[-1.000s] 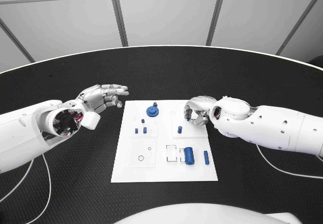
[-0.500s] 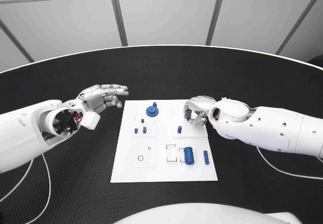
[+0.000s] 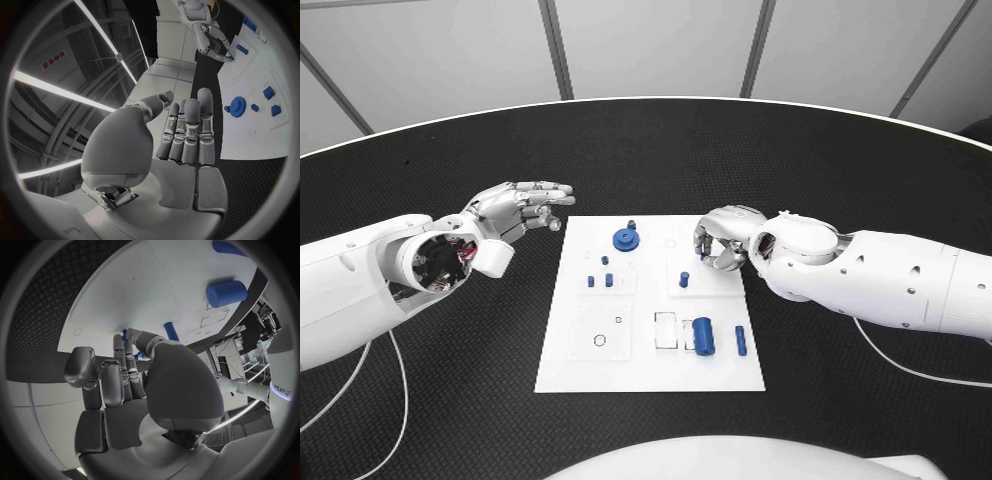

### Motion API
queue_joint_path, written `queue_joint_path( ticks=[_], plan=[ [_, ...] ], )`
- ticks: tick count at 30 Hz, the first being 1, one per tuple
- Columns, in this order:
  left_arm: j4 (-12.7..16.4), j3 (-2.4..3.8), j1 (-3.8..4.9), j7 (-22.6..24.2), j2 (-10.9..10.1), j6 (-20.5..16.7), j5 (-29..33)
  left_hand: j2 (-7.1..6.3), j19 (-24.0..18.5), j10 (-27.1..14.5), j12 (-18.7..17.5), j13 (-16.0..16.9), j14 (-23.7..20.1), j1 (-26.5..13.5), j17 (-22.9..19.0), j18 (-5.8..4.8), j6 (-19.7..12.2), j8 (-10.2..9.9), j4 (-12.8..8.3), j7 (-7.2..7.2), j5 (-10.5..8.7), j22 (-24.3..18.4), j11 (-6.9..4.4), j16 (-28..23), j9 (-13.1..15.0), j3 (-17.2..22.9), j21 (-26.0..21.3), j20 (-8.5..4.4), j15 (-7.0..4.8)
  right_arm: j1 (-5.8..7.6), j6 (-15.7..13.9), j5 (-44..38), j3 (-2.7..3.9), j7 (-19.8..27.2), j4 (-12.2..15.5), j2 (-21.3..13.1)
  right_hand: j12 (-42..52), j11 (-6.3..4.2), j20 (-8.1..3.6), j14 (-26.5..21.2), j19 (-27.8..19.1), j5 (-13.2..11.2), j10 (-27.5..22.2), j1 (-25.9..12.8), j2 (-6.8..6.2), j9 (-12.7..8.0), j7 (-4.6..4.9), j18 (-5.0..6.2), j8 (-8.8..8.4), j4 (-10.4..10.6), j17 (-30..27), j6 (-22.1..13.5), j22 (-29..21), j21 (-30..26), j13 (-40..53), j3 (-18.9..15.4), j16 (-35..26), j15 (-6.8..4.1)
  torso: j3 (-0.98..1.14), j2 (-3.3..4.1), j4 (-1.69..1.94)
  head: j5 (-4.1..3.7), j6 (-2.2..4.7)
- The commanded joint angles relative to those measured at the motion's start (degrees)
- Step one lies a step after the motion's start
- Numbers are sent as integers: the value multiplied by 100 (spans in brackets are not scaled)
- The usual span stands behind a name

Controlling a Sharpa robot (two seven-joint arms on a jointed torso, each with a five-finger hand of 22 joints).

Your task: Assemble the parts on the task board

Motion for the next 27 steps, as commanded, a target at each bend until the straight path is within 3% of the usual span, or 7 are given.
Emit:
queue_joint_path(
  ticks=[1, 13, 20, 27],
  plan=[
    [-13, 0, 0, -3, 2, 3, 0, 1, -9, -3, -22, -5, -41, -2, -7, 87, -13, -28, 6, 16, 5, -5, 18, -8, -5, -25, -15, 17, 15, 0, -36, 0, 0, -7, 43, -38, -21, 41, -14, 318, 43, -28, 6, -73, 9, 11, -32, -42, 3, -13, -1, 17, 14, 43, -3, -18, -31, -38, 7, -2, -3, 3, 9],
    [-68, 0, 0, -12, 12, 10, 0, 3, -7, -9, -26, -6, -47, 10, -9, 87, -18, -31, 1, 19, 6, -9, 21, -8, -7, -30, -21, 18, 17, 2, -195, 0, 6, -52, 414, -307, -24, 36, -16, 319, 57, -20, 15, -80, 18, 16, -38, -50, 8, -15, -2, 26, 42, 82, -2, -14, -29, -42, 0, -2, 0, 8, 9],
    [-110, -1, -1, -12, 31, 22, 0, 3, -7, -9, -26, -6, -47, 10, -9, 87, -18, -31, 1, 19, 6, -9, 21, -8, -7, -30, -21, 18, 17, 56, -368, 0, 66, -91, 1082, -592, -27, 32, -18, 323, 79, -6, 24, -91, 15, 22, -43, -62, 12, -17, 12, 33, 82, 141, -1, -16, -18, -45, -2, -12, -16, 34, 15],
    [-128, -1, -1, -14, 63, 47, 0, 3, -7, -9, -26, -6, -47, 10, -9, 87, -18, -31, 1, 19, 6, -9, 21, -8, -7, -30, -21, 18, 17, 130, -477, 0, 146, -88, 1671, -614, -29, 29, -20, 325, 90, 6, 31, -96, 15, 25, -46, -67, 15, -19, 17, 37, 101, 168, 0, -15, -13, -48, -12, -1, 11, 71, 26]
  ],
)
